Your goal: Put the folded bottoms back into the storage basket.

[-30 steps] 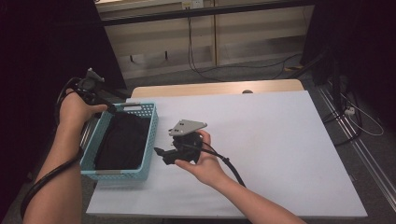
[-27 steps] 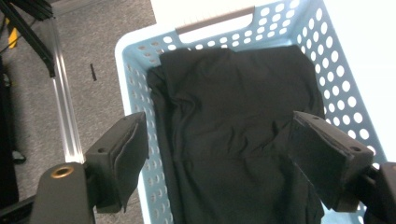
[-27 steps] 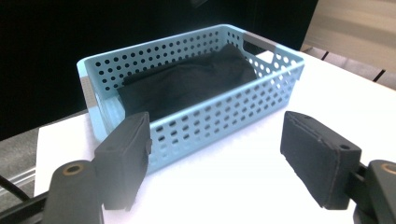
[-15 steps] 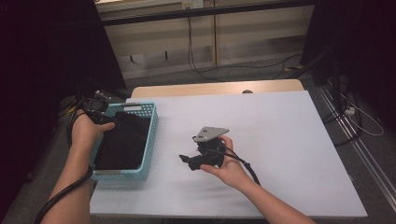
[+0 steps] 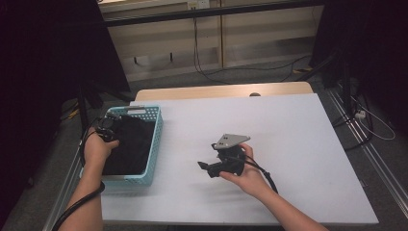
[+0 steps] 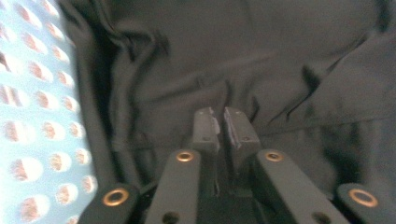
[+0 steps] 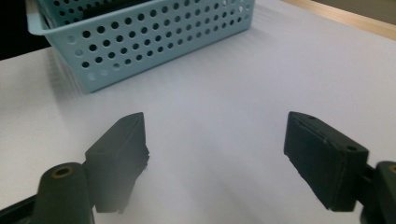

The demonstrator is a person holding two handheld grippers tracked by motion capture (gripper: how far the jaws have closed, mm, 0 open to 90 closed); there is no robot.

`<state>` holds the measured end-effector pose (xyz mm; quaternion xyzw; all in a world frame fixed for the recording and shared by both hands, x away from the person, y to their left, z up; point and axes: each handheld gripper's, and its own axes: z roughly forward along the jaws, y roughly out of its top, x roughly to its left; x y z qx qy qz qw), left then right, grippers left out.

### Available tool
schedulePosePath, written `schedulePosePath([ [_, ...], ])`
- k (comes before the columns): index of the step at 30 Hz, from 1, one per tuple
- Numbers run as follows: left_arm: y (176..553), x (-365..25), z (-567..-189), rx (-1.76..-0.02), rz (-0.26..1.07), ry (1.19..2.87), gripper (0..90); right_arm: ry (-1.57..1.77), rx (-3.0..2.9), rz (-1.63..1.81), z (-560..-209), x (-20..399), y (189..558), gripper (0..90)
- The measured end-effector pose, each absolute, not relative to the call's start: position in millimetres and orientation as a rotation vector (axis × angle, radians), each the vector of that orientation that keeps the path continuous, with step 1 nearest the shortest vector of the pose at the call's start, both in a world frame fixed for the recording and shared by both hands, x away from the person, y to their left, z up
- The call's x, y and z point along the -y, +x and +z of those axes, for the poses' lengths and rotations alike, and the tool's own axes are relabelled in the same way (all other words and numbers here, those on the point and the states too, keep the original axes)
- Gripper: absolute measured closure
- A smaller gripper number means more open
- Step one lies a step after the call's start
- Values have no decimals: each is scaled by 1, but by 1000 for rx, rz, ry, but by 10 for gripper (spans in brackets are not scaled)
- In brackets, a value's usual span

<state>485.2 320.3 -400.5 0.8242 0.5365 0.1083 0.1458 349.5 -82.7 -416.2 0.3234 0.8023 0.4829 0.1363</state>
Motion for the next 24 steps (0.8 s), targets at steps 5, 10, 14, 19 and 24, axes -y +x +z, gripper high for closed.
schedulePosePath([
  [5,485,-329,-414,-1603,256,2345,894,968,-2327,1382,-420,95,350,200],
  [10,482,-329,-412,-1629,235,2391,900,973,-2316,1359,-422,102,348,201],
  [14,478,-328,-408,-1682,183,2397,900,966,-2321,1355,-423,105,346,200],
  [19,478,-330,-401,-1669,227,2361,876,968,-2322,1354,-424,106,345,197],
  [24,483,-318,-388,-1605,238,2337,850,973,-2315,1359,-424,108,346,196],
])
